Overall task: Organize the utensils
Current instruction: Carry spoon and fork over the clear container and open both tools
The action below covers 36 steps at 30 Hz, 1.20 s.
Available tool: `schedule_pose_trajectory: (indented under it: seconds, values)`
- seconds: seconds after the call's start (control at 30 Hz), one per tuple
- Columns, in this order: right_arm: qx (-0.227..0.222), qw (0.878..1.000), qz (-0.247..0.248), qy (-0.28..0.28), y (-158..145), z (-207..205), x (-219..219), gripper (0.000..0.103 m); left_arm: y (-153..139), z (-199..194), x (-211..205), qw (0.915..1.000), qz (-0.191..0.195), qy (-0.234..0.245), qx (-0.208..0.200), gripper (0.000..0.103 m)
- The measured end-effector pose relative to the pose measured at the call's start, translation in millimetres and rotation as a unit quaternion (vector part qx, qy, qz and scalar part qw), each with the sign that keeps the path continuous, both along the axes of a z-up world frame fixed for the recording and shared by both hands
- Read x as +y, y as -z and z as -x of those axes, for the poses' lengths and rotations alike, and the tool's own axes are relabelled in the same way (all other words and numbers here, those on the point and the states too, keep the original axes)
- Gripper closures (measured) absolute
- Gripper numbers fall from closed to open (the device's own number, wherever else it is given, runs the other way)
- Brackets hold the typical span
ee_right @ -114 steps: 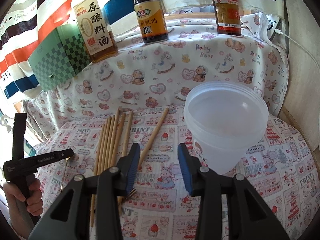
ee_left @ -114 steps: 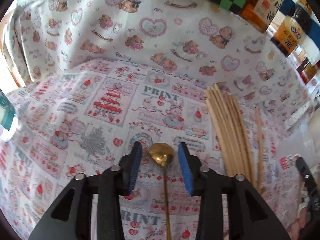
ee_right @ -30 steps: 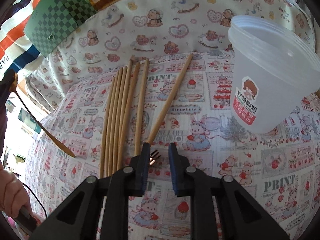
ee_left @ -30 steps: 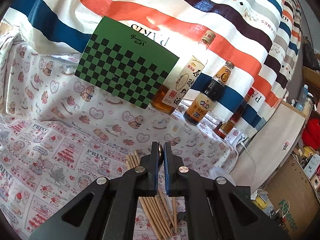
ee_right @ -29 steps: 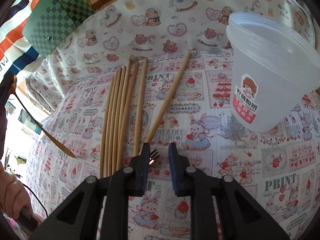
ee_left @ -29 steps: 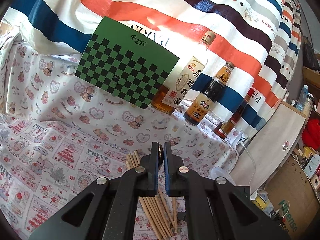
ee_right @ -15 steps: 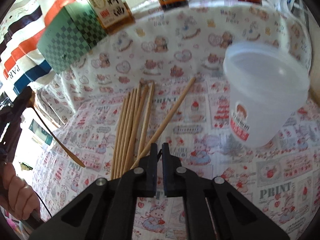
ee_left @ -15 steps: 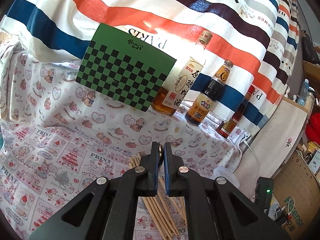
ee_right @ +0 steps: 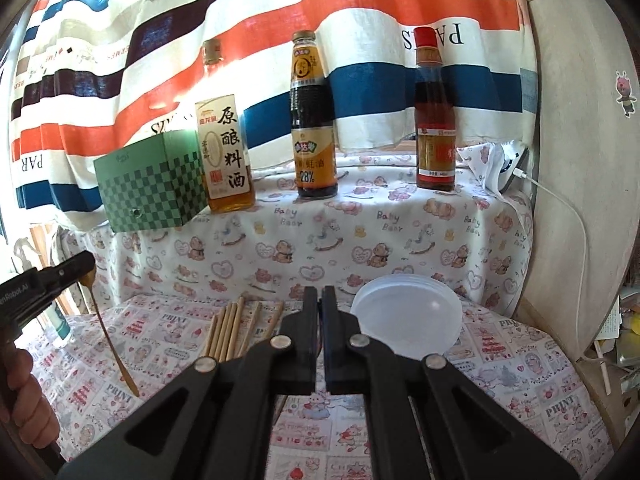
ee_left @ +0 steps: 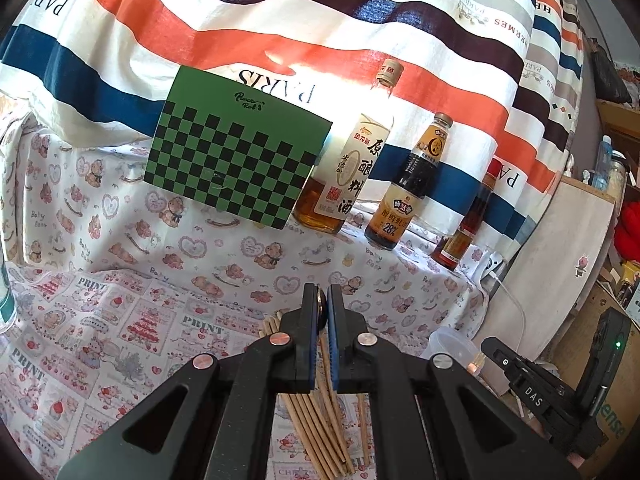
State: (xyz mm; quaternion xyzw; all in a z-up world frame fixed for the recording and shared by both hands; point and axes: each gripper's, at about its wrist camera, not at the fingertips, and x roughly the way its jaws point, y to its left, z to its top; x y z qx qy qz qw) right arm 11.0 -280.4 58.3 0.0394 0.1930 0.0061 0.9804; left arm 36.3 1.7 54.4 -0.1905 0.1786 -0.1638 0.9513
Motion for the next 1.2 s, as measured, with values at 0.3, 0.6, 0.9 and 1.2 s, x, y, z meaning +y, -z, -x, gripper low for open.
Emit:
schedule_pose_trajectory:
  seconds: [0.3, 0.6, 0.9, 1.2]
  values:
    - [0.009, 1.0, -0.013, -0.008, 6, -5, -8, 0.101, -9, -15, -18, 0.9961, -0.08, -0.01, 0.036, 0.099]
    - [0.016, 1.0, -0.012, -0.016, 8, -8, -8, 0.101, -31, -45, -56, 0.9908, -0.108, 0.019, 0.079, 0.099]
    - [-0.009, 0.999, -0.05, -0.013, -14, -2, -35, 0.101, -63, -56, -96, 0.9889, -0.108, 0.065, 0.078, 0.099]
    - [-0.067, 0.995, -0.055, 0.054, -44, -8, -91, 0.101, -94, -56, -127, 0.9888, 0.028, 0.142, -0.037, 0.099]
